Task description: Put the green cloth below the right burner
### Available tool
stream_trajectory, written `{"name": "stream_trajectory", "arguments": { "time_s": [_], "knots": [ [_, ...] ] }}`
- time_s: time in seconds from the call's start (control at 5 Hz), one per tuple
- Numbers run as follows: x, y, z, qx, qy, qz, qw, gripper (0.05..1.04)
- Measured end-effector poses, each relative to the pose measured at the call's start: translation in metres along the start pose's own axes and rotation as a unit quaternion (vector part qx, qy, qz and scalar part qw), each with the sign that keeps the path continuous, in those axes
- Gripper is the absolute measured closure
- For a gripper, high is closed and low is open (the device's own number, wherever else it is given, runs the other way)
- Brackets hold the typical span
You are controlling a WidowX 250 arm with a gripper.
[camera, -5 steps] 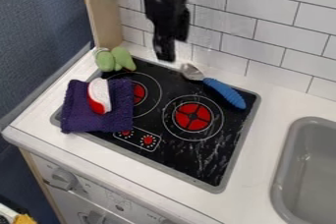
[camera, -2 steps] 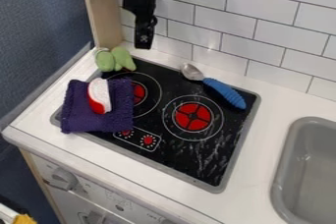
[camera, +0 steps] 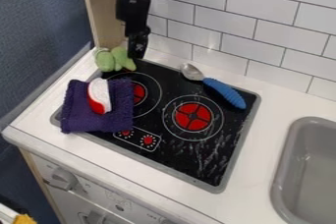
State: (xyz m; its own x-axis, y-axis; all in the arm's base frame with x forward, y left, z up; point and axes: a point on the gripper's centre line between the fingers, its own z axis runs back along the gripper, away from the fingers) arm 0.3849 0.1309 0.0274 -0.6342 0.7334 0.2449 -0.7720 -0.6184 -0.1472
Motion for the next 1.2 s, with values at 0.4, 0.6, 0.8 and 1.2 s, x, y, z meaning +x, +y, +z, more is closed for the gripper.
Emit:
{"name": "stream_trajectory", "arguments": {
  "time_s": [0.4,0.6,0.8,1.2],
  "knots": [
    [0.003,0.003,-0.016,0.028,0.003,0.016,0.9995,0.085],
    [0.004,0.001,-0.021,0.025,-0.003,0.019,0.9995,0.133],
    [0.005,0.005,-0.025,0.029,-0.007,0.015,0.9995,0.419],
    [0.005,0.009,-0.028,0.032,-0.007,0.009,0.9994,0.828]
  ]
}}
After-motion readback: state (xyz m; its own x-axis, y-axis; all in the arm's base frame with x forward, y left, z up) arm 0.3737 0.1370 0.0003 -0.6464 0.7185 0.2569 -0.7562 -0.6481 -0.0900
